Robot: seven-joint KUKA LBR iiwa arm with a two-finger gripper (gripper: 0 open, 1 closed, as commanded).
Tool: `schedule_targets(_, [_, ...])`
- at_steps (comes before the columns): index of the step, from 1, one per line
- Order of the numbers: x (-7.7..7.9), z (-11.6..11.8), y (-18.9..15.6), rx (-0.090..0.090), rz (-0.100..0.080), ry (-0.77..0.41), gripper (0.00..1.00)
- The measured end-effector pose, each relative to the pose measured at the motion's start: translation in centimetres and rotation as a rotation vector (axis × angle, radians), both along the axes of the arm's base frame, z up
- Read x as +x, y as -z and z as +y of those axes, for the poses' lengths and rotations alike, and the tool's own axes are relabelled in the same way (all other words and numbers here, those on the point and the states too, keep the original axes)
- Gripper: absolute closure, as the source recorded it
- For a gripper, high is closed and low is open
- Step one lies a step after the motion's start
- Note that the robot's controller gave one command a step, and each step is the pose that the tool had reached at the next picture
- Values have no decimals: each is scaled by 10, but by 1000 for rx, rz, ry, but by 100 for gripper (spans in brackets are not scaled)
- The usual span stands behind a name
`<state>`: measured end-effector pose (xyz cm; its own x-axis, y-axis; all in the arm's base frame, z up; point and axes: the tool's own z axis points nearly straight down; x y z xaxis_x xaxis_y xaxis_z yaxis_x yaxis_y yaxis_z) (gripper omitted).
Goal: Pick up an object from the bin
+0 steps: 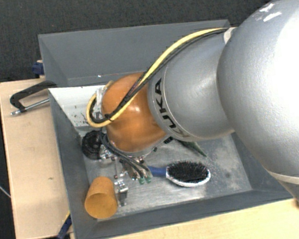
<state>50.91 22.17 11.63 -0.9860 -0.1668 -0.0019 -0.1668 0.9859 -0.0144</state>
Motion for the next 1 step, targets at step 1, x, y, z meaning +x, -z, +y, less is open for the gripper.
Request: schedule_targets(1, [-6, 5, 16, 13, 8, -452, 0])
